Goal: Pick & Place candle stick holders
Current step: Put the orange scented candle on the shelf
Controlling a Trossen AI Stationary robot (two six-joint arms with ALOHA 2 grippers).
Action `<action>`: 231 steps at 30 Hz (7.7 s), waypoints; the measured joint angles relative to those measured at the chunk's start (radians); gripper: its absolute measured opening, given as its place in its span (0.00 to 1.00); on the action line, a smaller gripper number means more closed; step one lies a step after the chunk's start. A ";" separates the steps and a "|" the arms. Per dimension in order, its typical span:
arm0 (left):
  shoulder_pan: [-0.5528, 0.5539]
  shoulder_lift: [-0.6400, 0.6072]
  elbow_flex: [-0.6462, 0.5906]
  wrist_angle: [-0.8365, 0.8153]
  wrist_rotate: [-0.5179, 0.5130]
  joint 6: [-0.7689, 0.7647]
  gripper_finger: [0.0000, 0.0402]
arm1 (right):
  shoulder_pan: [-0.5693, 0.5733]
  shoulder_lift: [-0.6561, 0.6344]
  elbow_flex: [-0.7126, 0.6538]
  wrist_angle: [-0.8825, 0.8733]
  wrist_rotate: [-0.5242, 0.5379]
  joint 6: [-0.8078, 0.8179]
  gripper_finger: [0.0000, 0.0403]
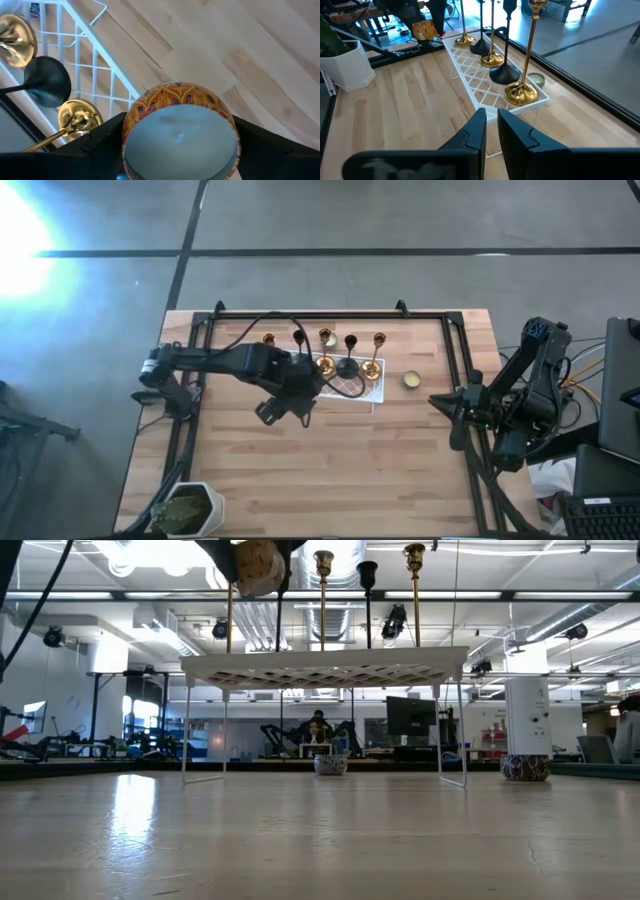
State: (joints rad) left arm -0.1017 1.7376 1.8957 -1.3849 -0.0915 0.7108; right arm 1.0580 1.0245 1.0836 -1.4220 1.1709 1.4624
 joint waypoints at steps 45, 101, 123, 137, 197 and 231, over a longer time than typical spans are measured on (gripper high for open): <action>0.111 0.023 -0.067 0.107 0.177 0.563 0.75 | 0.000 0.000 0.000 0.012 0.000 0.000 0.11; 0.120 0.022 -0.068 0.066 0.160 0.617 0.76 | 0.000 0.000 0.000 0.026 0.000 0.000 0.11; 0.173 0.025 -0.068 0.020 0.164 0.759 0.76 | 0.000 0.000 0.000 0.026 0.000 0.000 0.11; 0.192 0.081 -0.057 0.022 0.161 0.772 0.76 | 0.000 0.000 0.000 0.026 0.000 0.000 0.11; 0.242 0.167 -0.021 0.027 0.109 0.868 0.76 | 0.000 0.000 0.000 0.045 0.000 0.000 0.11; 0.244 0.168 -0.009 0.027 0.063 0.693 0.91 | 0.000 0.000 0.000 0.052 0.000 0.000 0.11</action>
State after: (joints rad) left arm 0.1421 1.9053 1.8870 -1.3582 -0.0284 1.4038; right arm 1.0577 1.0245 1.0840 -1.3705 1.1709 1.4624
